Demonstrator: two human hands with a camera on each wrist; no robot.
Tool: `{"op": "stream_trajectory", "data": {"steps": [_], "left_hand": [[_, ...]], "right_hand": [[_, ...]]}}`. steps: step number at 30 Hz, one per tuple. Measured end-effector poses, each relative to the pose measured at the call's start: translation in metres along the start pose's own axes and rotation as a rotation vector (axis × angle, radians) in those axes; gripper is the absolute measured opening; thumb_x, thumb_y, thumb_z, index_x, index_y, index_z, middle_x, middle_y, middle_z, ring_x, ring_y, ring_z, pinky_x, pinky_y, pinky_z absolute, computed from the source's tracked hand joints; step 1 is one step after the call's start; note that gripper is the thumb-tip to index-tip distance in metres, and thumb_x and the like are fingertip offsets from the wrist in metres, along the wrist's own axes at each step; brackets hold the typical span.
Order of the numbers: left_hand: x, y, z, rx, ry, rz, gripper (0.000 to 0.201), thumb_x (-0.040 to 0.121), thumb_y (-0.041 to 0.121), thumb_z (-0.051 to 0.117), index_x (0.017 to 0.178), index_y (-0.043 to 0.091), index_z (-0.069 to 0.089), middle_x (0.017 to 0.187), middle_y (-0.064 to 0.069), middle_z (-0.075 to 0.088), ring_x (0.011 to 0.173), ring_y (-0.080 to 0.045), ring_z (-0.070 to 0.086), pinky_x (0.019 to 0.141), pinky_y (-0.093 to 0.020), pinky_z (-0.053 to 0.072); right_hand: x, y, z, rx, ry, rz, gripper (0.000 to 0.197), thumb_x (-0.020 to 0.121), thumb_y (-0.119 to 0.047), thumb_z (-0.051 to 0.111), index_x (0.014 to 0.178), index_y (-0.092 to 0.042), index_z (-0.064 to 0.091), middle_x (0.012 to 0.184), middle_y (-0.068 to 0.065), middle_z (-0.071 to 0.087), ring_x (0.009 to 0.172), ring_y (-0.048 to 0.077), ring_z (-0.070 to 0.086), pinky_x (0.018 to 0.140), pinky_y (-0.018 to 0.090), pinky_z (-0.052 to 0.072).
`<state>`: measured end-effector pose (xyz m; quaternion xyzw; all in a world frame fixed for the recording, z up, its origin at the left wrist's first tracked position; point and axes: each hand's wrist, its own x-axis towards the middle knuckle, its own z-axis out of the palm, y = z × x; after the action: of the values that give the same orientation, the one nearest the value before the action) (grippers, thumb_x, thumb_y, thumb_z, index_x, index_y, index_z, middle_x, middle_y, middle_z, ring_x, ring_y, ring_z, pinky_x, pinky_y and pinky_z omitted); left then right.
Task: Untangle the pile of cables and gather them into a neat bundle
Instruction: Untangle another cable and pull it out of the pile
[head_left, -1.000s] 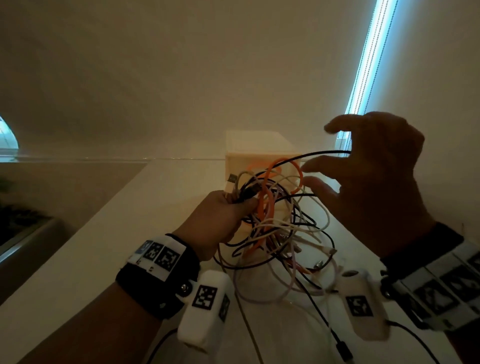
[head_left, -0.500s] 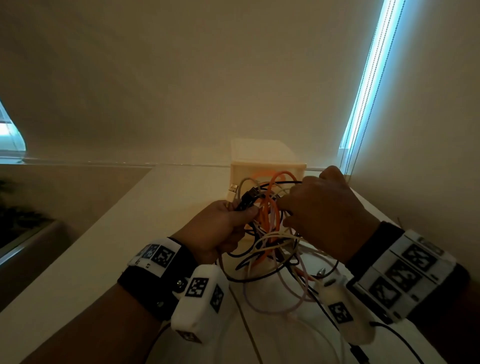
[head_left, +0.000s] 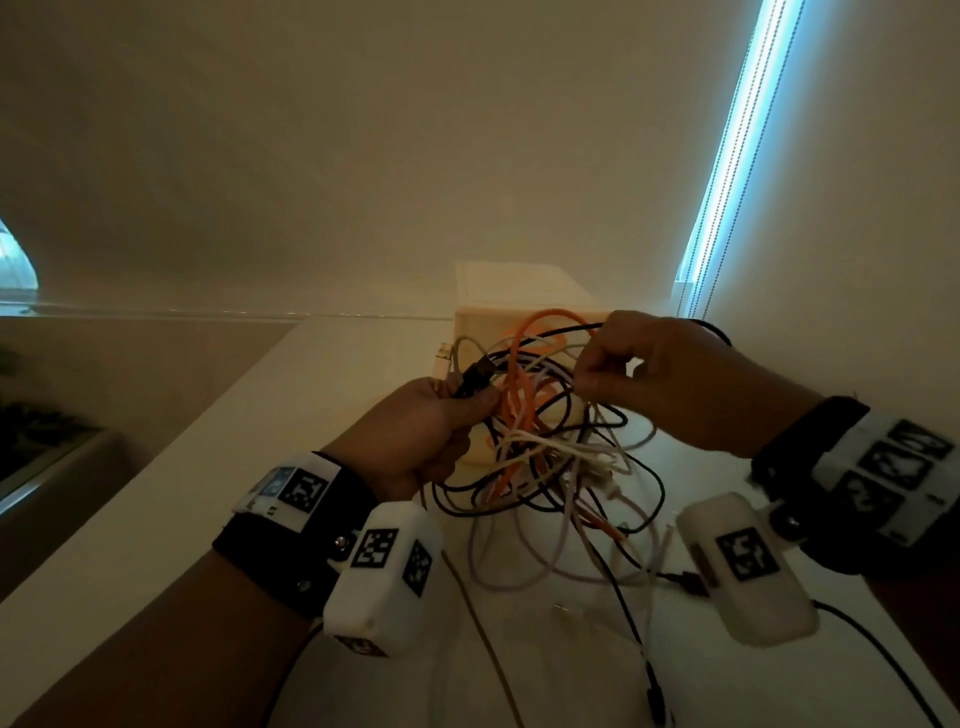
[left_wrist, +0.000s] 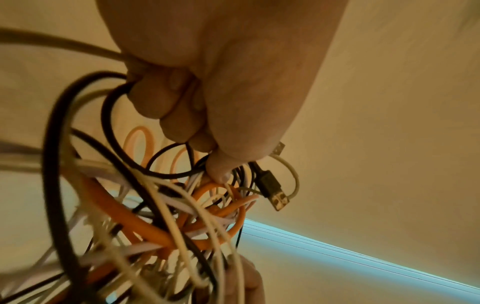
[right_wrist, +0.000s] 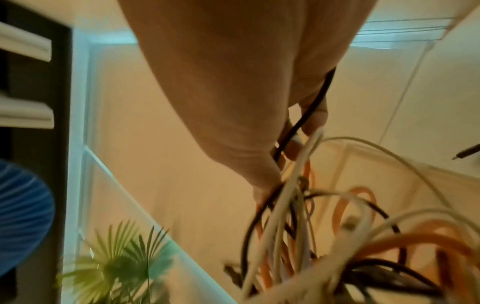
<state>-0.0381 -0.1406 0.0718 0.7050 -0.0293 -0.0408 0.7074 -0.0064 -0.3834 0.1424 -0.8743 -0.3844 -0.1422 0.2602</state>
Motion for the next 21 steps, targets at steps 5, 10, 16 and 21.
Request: {"op": "stream_trajectory", "data": {"steps": [5,10,16,21], "left_hand": [[0.004,-0.003,-0.013,0.146,0.101,-0.006,0.034,0.101,0.028,0.06,0.071,0.014,0.053,0.052,0.0,0.025,0.043,-0.013,0.017,0.044,-0.025,0.016],[0.003,-0.013,-0.027,0.293,0.135,-0.084,0.039,0.097,0.036,0.066,0.061,0.02,0.065,0.053,-0.003,0.027,0.044,-0.016,0.019,0.047,-0.029,0.017],[0.002,-0.002,-0.006,0.337,0.056,-0.012,0.026,0.095,0.028,0.069,0.08,0.007,0.064,0.051,-0.004,0.025,0.044,-0.017,0.016,0.043,-0.027,0.017],[-0.011,0.012,-0.001,0.104,0.011,0.06,0.025,0.102,0.029,0.056,0.092,0.008,0.065,0.056,0.001,0.022,0.044,-0.013,0.016,0.043,-0.028,0.014]], "right_hand": [[-0.007,0.013,-0.015,0.37,0.125,0.181,0.018,0.098,-0.018,0.057,0.083,-0.018,0.066,0.073,-0.007,0.066,0.065,0.007,0.058,0.061,0.018,0.049],[-0.008,0.042,-0.091,1.041,0.559,0.293,0.024,0.092,-0.022,0.053,0.068,-0.022,0.055,0.067,-0.006,0.048,0.054,0.013,0.046,0.053,0.03,0.036],[-0.025,0.029,-0.051,0.129,0.126,0.195,0.022,0.096,-0.023,0.058,0.077,-0.021,0.069,0.053,-0.011,0.056,0.047,0.004,0.043,0.053,0.027,0.038],[-0.03,0.03,-0.016,0.073,-0.023,0.224,0.025,0.097,-0.029,0.056,0.076,-0.025,0.069,0.053,-0.01,0.057,0.047,0.003,0.048,0.054,0.023,0.041]]}}
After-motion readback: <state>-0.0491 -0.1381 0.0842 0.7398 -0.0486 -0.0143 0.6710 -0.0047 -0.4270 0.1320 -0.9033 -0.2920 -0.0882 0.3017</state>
